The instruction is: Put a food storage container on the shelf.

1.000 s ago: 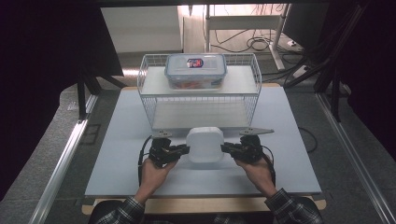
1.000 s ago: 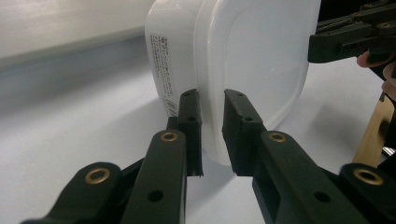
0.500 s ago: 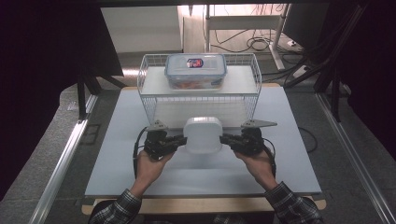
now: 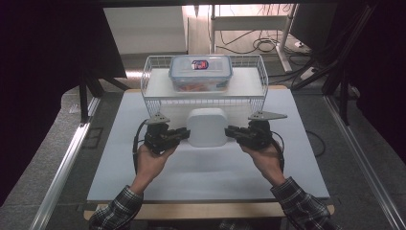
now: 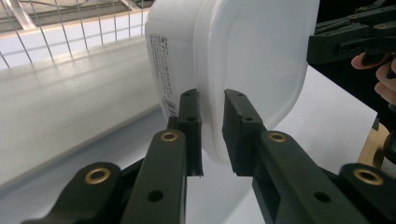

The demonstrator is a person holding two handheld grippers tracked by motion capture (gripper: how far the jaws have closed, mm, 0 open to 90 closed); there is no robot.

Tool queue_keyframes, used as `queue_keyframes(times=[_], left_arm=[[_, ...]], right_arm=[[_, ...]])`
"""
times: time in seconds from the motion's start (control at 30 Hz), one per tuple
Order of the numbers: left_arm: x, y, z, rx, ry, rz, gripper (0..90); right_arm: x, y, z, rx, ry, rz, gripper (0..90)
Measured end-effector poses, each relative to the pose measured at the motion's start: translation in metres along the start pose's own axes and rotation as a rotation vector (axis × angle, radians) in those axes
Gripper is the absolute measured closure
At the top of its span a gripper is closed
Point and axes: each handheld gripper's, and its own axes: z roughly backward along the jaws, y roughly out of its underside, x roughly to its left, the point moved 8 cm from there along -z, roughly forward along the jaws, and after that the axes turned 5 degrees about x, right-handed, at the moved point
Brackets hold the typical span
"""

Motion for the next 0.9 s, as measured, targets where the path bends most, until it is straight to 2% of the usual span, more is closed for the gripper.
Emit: queue_keyframes(times=[0.27, 0.9], left_arm=[[0.000, -0.019, 0.012, -0.025, -0.013, -0.018, 78.1], [0.001, -0.081, 0.045, -0.101, -0.057, -0.064, 78.1]], right_arm=[[0.001, -0.019, 0.005, -0.019, -0.006, 0.010, 78.8], [0.004, -0.084, 0.019, -0.097, -0.006, 0.042, 78.6]])
